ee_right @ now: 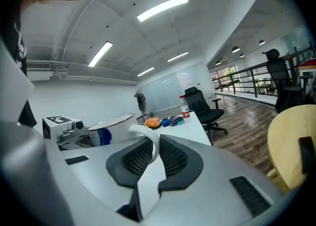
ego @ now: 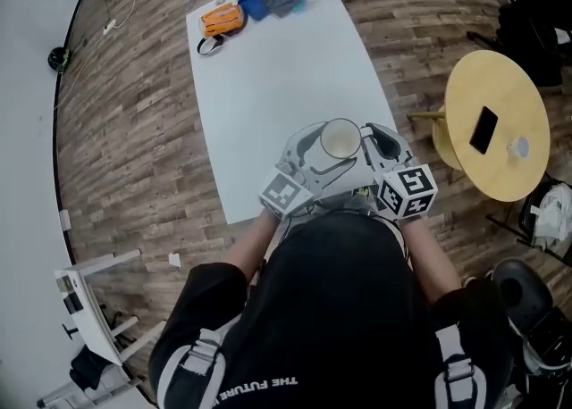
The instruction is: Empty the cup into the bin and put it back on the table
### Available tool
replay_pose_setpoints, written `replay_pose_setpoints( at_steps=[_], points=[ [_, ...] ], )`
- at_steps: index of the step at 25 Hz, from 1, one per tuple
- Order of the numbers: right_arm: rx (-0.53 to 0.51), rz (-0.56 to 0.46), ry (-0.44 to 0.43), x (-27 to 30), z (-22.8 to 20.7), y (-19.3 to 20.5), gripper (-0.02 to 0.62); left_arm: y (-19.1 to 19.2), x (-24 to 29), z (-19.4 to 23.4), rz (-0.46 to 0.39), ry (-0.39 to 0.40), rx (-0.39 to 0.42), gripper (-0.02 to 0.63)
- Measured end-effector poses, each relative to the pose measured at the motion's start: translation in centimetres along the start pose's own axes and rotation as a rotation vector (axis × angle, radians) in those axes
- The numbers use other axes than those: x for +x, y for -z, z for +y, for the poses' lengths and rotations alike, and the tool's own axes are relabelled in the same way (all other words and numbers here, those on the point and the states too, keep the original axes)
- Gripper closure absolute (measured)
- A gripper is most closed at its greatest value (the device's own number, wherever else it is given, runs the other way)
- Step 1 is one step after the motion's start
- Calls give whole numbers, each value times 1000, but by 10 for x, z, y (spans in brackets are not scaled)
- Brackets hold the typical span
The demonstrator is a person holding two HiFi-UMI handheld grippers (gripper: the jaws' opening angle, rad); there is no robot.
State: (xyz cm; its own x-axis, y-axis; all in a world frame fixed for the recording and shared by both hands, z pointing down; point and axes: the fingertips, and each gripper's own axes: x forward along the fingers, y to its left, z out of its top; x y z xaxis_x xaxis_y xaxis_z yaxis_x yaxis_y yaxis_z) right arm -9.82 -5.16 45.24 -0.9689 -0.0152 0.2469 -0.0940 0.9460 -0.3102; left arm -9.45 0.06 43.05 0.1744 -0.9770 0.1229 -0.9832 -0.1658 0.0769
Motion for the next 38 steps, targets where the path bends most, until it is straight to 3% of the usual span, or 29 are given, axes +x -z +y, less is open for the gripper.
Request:
replay_pose_setpoints(
  at_steps=[3, 10, 17, 24, 38],
  points=[
    [36, -33, 129, -36, -44, -1, 546, 2, 45, -21, 21, 102, 12, 249],
    [126, -88, 487, -161, -133, 23, 546, 17, 146, -120, 90, 462, 5, 249],
    [227, -58, 693, -252, -179, 67, 546, 55, 203, -200, 224, 720, -62, 249],
    [366, 88, 774, -300, -199, 142, 548, 122, 223, -255, 502, 863, -201, 249],
    [714, 260, 785, -317, -209, 282, 548, 243, 220, -296, 855, 927, -328, 249]
  ],
)
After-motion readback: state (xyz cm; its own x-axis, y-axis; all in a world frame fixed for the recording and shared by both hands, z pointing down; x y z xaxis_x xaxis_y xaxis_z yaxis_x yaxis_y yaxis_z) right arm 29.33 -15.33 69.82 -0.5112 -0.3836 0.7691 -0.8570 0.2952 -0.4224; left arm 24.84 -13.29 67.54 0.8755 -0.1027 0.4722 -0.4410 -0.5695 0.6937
